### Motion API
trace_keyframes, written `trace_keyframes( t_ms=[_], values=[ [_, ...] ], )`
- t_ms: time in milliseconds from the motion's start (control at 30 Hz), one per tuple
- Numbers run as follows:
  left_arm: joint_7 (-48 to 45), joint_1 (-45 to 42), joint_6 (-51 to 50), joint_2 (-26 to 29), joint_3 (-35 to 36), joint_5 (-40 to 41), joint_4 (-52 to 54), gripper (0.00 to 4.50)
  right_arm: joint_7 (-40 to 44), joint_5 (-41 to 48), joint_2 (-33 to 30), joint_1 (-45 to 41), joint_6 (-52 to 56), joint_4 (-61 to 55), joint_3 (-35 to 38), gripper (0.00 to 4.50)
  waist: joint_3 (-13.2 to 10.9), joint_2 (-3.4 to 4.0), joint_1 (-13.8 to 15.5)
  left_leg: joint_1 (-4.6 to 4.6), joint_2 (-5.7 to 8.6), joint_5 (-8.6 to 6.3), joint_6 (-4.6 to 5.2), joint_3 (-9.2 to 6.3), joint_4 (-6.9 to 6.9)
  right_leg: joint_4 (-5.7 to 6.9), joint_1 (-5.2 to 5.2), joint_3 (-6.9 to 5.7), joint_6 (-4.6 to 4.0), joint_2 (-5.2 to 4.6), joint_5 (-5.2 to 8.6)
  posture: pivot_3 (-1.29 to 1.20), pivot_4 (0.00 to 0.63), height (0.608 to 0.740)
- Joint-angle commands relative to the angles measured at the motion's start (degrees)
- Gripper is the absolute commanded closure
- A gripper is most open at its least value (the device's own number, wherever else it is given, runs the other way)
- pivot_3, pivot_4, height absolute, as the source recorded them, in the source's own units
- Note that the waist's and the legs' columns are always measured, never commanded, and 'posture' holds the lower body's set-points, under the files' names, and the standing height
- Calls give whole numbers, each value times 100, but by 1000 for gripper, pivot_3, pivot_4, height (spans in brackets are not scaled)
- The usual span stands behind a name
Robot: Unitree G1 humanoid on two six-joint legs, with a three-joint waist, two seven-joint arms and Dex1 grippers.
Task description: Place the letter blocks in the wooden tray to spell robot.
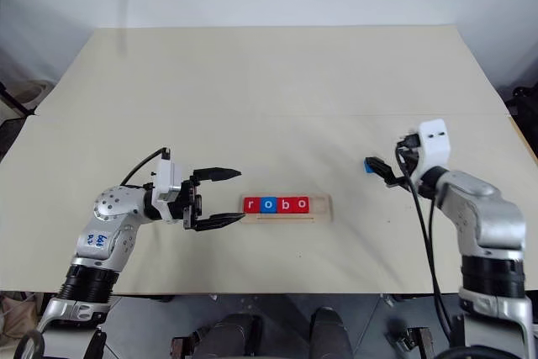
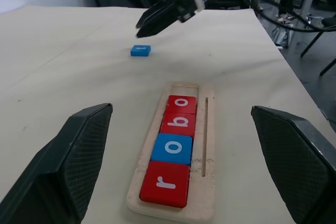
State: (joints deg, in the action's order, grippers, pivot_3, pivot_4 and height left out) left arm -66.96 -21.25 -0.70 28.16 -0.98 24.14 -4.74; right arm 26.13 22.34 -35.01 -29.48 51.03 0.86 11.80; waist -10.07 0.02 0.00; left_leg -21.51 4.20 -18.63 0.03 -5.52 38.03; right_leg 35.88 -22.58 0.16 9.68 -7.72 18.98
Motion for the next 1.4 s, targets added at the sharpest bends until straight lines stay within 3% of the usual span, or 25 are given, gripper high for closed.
trace_keyframes(
  t_ms=[33,100,200,333,700,833,933,1133,1400],
  values=[
    [81,103,36,30,51,8,282,0,-355,-286,162,-322,93,291,-219,30,0,0,-8,0,1,0,0,0,0,1,1,0,0,0,0,0,150,740],
    [117,139,25,34,49,15,343,0,-524,-397,261,-407,163,387,-301,202,0,0,-14,-2,2,0,1,0,0,8,0,0,0,-1,0,0,150,740],
    [180,212,-6,83,103,36,442,0,-637,-466,275,-327,383,199,-373,915,0,0,-12,-5,1,0,1,-1,-2,10,-4,-1,0,-1,0,0,150,740],
    [208,340,-22,182,195,76,520,0,-708,-375,299,-69,776,-326,-262,2297,0,0,-16,-5,-1,0,0,-1,-2,10,-3,-1,0,3,0,0,150,740],
    [217,269,-50,133,109,70,468,0,-790,-326,506,266,770,-695,-43,2297,0,0,-15,-5,0,0,1,-1,-2,8,-2,1,0,3,0,0,150,740],
    [179,253,-51,134,97,75,449,0,-690,-283,508,315,684,-769,-70,3034,0,0,-16,-4,-1,0,0,-1,-3,9,-2,1,0,3,0,0,150,740],
    [162,264,-60,135,93,80,466,0,-669,-190,498,377,870,-937,-74,3028,0,0,-16,-5,-1,0,1,-1,-2,9,-3,0,0,3,0,0,150,740],
    [135,309,-99,166,80,96,505,0,-924,97,604,823,1801,-2156,254,3028,0,0,-9,-5,-1,0,1,-1,-5,9,-3,1,0,3,0,0,150,740],
    [-10,254,-206,147,-2,115,429,0,-1635,143,1571,2027,2827,-4178,696,3028,0,1,-2,-5,1,-1,1,-4,-7,8,-2,6,0,2,0,0,150,740]
  ],
)
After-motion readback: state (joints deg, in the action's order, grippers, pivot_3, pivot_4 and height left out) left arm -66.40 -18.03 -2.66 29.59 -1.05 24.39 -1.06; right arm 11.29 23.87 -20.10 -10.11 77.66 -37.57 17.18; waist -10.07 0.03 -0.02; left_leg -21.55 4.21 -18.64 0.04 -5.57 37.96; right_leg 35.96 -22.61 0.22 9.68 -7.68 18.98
